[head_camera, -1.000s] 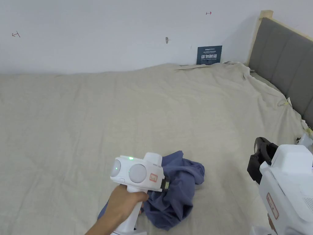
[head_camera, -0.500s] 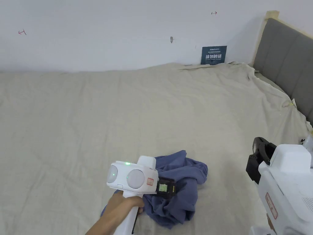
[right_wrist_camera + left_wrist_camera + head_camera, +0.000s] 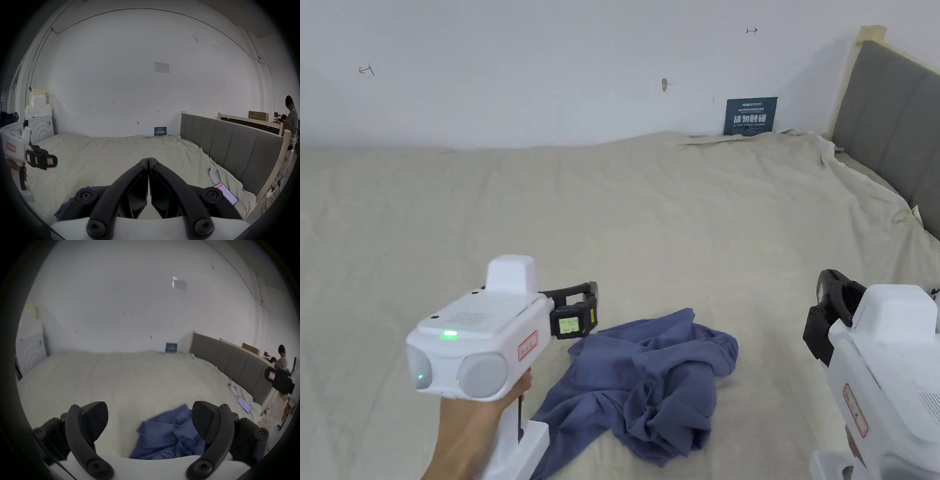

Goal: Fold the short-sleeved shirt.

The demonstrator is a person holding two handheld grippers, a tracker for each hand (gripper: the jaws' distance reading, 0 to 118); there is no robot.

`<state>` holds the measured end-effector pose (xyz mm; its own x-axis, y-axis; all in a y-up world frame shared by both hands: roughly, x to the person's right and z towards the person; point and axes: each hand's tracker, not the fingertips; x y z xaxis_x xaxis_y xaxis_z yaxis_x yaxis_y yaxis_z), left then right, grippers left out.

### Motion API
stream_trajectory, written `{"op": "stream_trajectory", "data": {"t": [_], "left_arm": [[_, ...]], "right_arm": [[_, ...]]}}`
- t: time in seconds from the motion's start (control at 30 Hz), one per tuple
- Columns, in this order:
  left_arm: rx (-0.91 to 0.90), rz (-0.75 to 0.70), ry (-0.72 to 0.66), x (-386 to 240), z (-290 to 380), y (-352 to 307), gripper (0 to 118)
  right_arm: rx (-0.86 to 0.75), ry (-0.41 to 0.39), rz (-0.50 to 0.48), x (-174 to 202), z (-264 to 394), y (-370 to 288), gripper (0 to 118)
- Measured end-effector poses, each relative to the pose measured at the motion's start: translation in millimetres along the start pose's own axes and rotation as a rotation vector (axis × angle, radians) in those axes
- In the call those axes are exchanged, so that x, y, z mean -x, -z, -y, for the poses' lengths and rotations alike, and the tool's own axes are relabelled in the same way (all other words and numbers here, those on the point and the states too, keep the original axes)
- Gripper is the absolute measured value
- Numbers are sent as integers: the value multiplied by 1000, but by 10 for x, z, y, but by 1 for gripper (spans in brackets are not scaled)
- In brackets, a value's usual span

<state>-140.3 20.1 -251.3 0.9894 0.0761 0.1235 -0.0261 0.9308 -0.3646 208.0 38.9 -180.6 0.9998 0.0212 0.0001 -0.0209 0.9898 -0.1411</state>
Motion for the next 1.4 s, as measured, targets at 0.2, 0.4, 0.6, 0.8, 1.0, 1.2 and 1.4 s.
{"op": "stream_trajectory", "data": {"t": [0.2, 0.4, 0.6, 0.8, 1.0, 1.2, 1.4], "left_arm": [[-176, -139, 60, 157, 113, -274, 57], [-192, -175, 40, 291, 221, -352, 0], [-198, -213, 37, 332, 316, -436, 0], [-187, -218, 33, 352, 300, -438, 0], [-103, -202, 26, 386, 280, -358, 0], [211, -140, -75, 464, 447, -66, 0], [450, -108, -127, 455, 883, 128, 56]], "right_arm": [[-12, -1, -11, 51, -9, -3, 0], [-18, -4, -15, 95, -22, -28, 0], [-21, -1, -14, 65, 2, -22, 0], [-21, -1, -14, 102, -22, -51, 0], [-16, -1, -18, 95, 2, -23, 0], [-5, -1, -20, 117, 16, -20, 0], [9, -1, -17, 119, 43, -11, 0]]}}
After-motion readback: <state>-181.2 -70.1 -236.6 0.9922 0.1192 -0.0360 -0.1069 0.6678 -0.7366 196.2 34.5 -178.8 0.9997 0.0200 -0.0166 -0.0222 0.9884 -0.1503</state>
